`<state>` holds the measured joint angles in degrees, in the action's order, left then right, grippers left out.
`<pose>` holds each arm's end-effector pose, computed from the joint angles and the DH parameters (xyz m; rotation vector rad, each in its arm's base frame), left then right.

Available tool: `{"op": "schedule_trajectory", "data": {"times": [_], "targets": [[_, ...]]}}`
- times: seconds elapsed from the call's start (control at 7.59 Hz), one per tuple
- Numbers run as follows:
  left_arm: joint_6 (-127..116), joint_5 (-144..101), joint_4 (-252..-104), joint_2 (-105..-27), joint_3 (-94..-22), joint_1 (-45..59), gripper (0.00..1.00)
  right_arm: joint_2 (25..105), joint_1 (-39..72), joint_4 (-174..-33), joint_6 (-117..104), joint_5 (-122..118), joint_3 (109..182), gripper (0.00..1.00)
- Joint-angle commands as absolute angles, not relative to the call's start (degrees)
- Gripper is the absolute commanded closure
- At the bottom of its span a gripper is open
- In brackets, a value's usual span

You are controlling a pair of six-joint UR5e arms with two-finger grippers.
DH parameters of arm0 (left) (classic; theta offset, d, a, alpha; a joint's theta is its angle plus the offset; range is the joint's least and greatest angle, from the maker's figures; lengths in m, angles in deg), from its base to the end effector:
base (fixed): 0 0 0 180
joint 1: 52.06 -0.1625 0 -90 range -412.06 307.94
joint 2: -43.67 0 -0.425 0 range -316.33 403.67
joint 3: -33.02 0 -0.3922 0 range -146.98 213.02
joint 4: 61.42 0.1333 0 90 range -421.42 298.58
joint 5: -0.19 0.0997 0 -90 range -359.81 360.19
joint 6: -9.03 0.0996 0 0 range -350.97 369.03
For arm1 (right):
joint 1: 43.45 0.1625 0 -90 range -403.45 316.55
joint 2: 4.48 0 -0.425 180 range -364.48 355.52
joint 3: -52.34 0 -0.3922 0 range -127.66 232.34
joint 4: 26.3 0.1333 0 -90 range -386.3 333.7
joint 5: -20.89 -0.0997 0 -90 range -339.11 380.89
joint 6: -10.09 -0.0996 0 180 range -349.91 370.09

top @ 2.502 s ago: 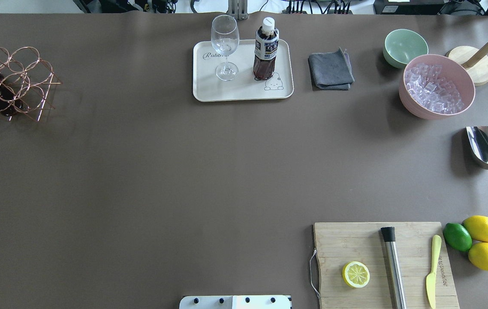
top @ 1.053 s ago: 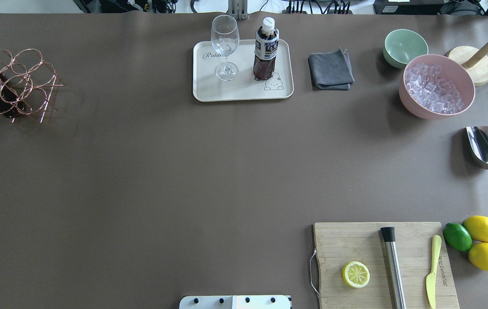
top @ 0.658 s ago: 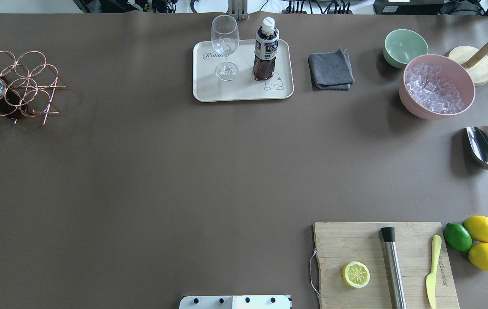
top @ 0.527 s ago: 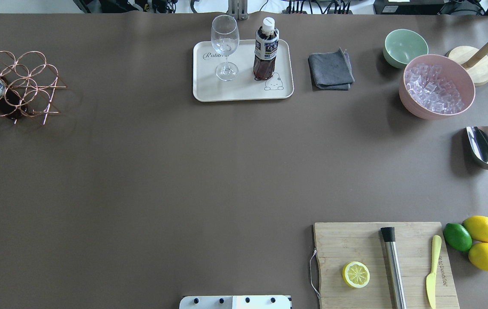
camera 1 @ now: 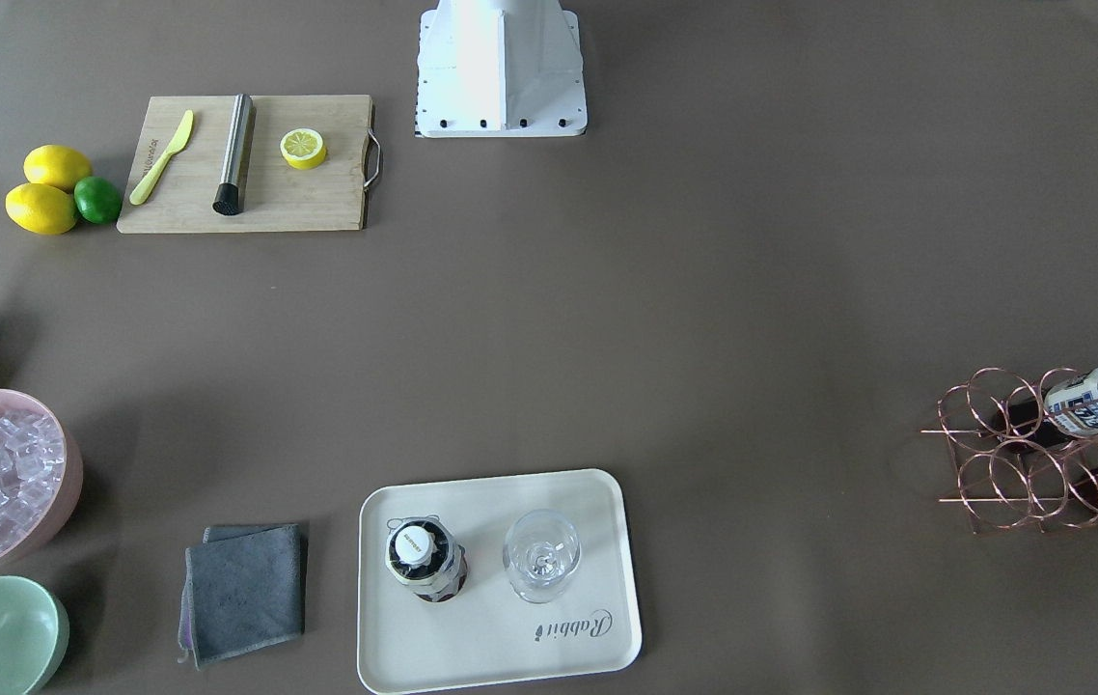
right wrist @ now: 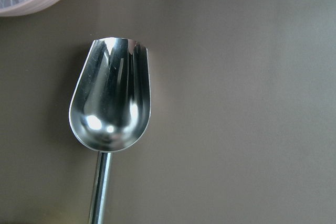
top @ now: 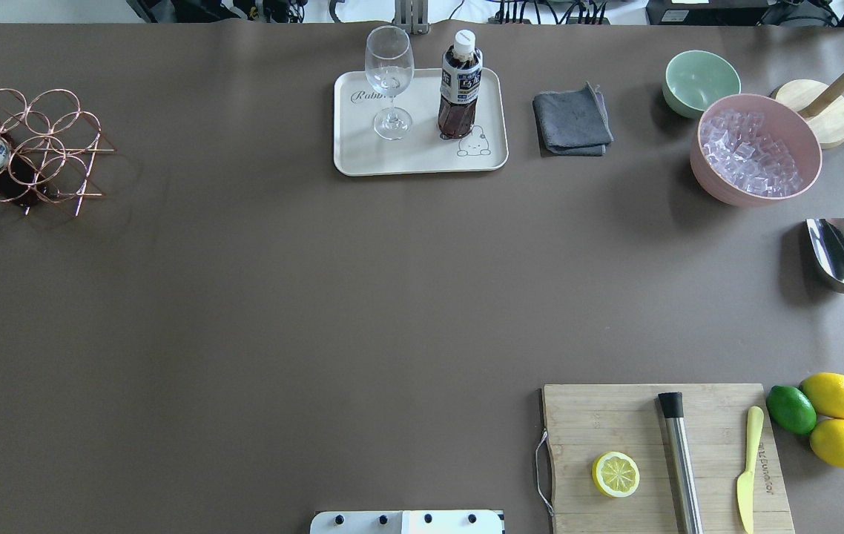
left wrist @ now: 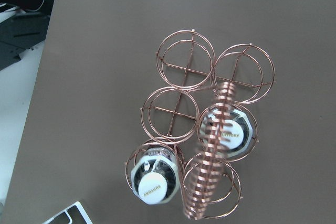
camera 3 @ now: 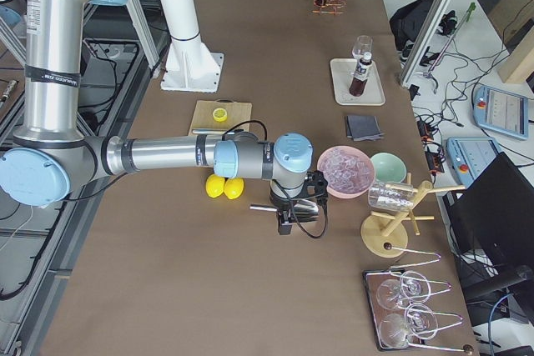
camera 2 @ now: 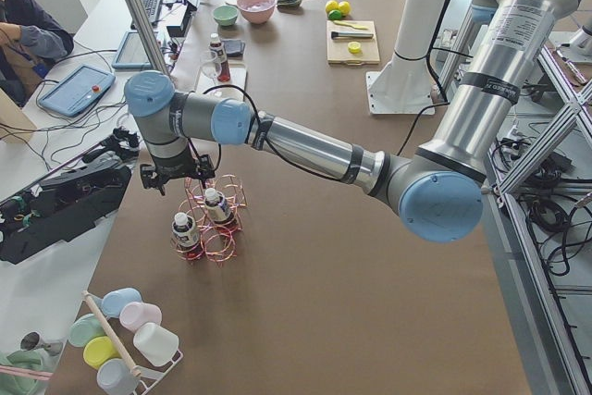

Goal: Take tea from basket to plate

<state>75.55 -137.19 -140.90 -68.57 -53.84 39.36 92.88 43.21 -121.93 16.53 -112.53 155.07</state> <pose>-0.0759 -0.6384 0.4794 0.6126 0.6416 1.1275 0.0394 -0.4384 0.6201 0.0162 -0.7585 -0.1607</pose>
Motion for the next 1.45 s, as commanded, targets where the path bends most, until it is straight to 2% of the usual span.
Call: {"op": "schedule_trajectory", "data": {"times": [0.0,0.4,0.79,1.32], "targets": [[59.5,-138.6,-140.9,-61.7,-57.2,42.7,0.01,92.9,43.3,-121.9,16.6,-112.5,155.0,0.00],[43.7,-138.4,-141.1,-50.8,-62.4,42.5,0.01,93.0,43.5,-122.0,16.5,-112.5,154.9,0.00],[26.6,-141.7,-140.8,-47.7,-60.8,42.2,0.01,93.2,43.6,-122.0,16.5,-112.5,154.9,0.00],[6.1,-141.5,-141.3,-47.5,-60.9,40.3,0.01,93.1,43.7,-122.0,16.5,-112.5,154.9,0.00]]}}
